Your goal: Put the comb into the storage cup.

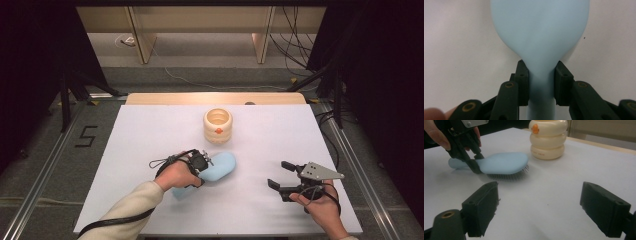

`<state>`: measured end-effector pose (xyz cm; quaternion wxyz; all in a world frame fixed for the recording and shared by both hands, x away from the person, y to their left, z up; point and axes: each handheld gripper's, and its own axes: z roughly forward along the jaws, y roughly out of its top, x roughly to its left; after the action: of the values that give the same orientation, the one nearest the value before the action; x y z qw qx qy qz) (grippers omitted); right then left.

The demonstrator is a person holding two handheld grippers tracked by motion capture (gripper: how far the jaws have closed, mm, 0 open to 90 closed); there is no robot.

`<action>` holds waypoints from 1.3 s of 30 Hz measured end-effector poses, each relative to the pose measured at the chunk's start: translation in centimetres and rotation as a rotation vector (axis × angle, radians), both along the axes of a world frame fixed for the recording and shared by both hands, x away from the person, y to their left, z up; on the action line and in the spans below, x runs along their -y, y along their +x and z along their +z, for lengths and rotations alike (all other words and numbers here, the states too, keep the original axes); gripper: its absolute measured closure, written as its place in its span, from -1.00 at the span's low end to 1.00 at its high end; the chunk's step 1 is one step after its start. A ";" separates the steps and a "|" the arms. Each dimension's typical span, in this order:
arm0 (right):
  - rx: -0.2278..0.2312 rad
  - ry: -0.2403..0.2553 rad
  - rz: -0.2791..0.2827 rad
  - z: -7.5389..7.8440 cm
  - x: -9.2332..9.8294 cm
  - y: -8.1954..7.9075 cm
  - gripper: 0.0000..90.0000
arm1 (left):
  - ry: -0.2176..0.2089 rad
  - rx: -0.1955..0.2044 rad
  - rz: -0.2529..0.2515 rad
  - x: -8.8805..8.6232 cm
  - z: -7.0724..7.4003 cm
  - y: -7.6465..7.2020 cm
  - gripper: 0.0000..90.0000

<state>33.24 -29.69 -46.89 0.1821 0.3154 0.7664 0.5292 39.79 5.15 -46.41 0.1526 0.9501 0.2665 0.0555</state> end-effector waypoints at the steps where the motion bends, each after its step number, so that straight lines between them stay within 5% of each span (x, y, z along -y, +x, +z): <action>1: 0.003 0.002 0.001 0.0 0.0 0.0 -0.64 | -0.005 0.003 -0.006 -0.1 0.0 0.0 0.54; 11: -0.006 0.002 0.000 0.0 0.0 0.0 -0.64 | -0.018 0.033 -0.019 -0.2 -0.1 -0.4 0.54; 22: -0.007 0.000 -0.001 -0.1 0.1 0.1 -0.64 | -0.090 0.054 -0.021 -0.2 0.9 -1.2 0.54; 39: -0.008 0.001 -0.001 -0.2 0.1 0.1 -0.64 | -0.250 0.174 0.005 -1.0 1.6 -2.4 0.54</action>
<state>33.31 -29.83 -47.05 0.1791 0.3180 0.7667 0.5282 37.40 6.11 -44.76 0.2924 0.9145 0.2593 0.1046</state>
